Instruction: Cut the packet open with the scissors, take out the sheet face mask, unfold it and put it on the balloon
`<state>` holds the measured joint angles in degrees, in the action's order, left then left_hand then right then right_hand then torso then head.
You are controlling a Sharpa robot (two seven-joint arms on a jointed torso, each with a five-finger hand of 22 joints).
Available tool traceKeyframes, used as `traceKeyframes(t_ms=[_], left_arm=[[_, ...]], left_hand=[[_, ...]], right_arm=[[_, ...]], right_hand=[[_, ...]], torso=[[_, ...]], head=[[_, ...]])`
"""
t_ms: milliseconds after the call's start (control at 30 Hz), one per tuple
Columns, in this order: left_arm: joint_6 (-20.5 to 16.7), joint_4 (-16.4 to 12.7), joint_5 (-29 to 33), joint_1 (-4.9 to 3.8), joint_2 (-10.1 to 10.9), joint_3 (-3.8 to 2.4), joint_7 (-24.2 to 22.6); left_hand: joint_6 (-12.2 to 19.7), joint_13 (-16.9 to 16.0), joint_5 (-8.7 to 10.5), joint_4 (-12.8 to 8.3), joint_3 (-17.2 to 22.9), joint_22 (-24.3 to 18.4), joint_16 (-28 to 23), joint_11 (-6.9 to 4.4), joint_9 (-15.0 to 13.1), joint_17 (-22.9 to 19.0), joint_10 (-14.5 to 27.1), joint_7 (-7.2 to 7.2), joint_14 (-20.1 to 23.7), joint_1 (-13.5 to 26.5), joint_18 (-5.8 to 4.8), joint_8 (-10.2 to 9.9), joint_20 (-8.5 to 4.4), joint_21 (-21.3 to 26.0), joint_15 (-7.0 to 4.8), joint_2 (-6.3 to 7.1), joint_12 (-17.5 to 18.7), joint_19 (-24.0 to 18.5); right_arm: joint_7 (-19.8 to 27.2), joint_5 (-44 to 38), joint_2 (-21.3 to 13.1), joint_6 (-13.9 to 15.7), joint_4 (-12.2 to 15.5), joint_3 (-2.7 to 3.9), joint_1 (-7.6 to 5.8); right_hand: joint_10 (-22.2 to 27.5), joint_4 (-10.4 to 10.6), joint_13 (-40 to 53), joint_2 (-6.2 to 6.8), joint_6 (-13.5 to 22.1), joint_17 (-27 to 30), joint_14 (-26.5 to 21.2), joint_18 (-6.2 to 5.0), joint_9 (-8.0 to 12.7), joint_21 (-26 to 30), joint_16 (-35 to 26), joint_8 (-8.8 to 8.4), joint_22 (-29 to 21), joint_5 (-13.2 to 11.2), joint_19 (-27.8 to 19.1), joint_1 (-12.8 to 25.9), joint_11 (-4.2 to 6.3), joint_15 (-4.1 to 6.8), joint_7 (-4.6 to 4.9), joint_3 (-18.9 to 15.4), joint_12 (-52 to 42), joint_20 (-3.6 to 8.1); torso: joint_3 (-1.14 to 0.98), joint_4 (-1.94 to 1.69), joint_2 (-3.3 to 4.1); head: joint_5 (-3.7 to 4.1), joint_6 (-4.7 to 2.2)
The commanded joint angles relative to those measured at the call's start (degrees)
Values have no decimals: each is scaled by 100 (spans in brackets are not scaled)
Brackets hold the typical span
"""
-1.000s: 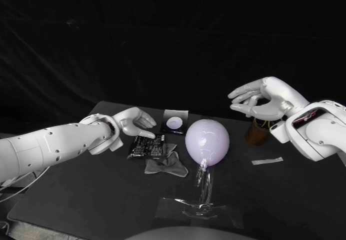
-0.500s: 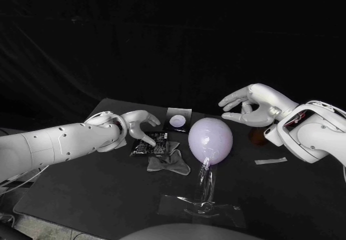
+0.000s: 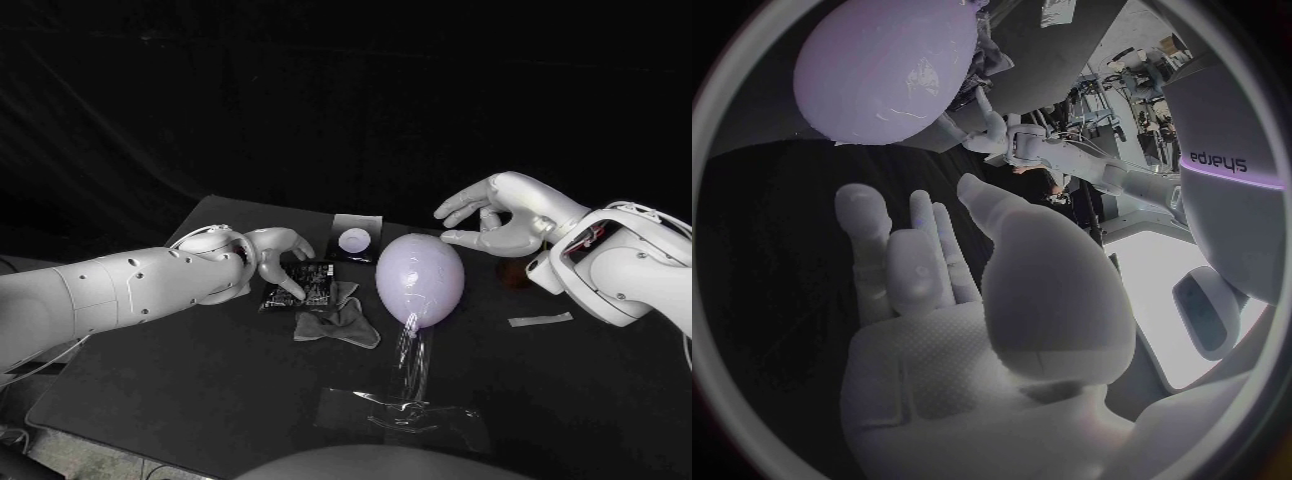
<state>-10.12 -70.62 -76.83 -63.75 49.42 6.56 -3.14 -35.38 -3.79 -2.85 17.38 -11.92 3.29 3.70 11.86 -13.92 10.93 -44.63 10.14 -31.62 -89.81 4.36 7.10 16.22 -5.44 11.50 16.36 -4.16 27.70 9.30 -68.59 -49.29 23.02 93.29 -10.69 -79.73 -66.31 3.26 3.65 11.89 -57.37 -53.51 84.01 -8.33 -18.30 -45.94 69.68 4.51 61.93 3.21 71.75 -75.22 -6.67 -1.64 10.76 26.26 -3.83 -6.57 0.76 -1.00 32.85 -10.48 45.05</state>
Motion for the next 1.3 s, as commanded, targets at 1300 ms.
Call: traceKeyframes(t_ms=[1300], left_arm=[[162, 139, -308, 62, -121, -7, 71]], left_hand=[[-1729, -21, 10, -129, 993, 295, 889, -294, -364, 479, -1522, 49, -2073, -1024, 610, 852, 7, -684, -341, -1418, -521, 1567]], right_arm=[[-76, 109, -40, -173, 36, 3, 45]], right_hand=[[-95, 93, 20, -91, -38, -83, 32, 35, -26, -173, 176, 3, 179, 26, -80, 21, 30, -6, -24, 30, -31, -35]], torso=[[-5, -6, -9]], head=[[73, 105]])
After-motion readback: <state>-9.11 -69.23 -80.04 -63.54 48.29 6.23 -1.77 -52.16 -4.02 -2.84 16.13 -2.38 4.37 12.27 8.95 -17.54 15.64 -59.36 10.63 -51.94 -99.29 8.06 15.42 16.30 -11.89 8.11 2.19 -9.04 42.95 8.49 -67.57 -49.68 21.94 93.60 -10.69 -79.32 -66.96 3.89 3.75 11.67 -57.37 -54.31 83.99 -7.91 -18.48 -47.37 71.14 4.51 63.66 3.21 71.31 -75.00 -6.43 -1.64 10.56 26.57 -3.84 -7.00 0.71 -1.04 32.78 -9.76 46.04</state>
